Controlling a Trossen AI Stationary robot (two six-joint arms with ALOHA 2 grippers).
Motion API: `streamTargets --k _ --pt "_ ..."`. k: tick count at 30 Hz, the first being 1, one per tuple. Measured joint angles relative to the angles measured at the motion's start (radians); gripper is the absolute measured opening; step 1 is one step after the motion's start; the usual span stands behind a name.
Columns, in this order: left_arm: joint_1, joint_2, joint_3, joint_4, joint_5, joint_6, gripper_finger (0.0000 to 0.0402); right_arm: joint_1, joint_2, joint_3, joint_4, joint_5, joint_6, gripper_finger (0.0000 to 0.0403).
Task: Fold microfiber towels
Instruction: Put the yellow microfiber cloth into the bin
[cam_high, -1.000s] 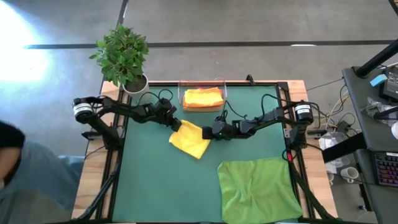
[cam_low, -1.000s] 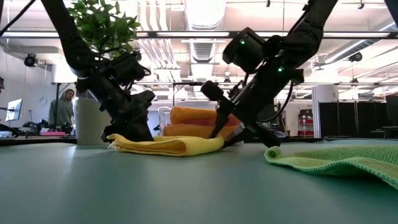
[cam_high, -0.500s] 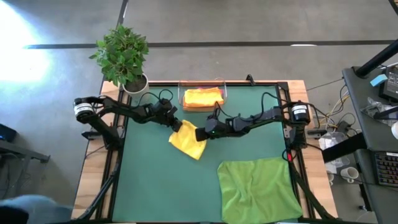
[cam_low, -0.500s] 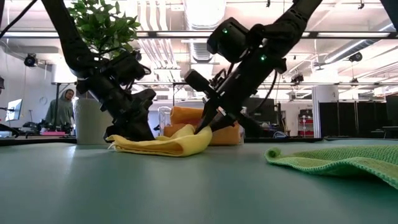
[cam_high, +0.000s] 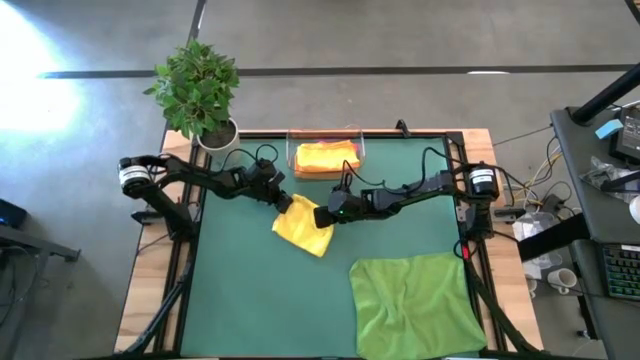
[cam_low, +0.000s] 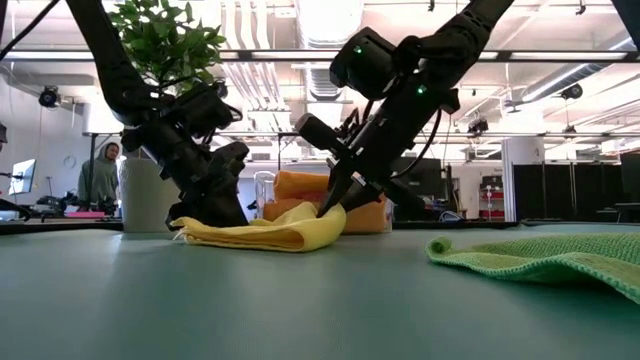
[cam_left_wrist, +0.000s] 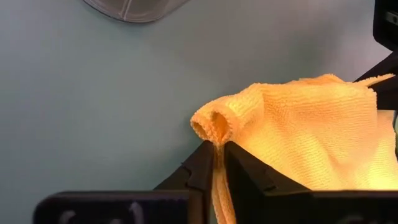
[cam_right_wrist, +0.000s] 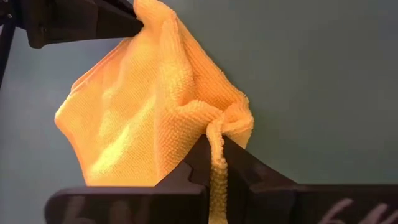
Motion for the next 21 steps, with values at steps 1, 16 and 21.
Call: streamTargets --k 1,16,21 --pt "0.000 0.000 0.000 -0.001 0.000 0.000 0.0034 0.000 0.000 0.000 0.000 0.000 0.000 0.0009" --pt "0.000 -0.001 0.007 0.042 0.053 0.046 0.0173 0.000 -0.002 0.000 0.000 -0.006 -0.009 0.0009" --pt "0.000 -0.001 0.007 0.043 0.064 0.022 0.0178 0.000 -0.002 -0.001 0.000 -0.008 -0.021 0.0009"
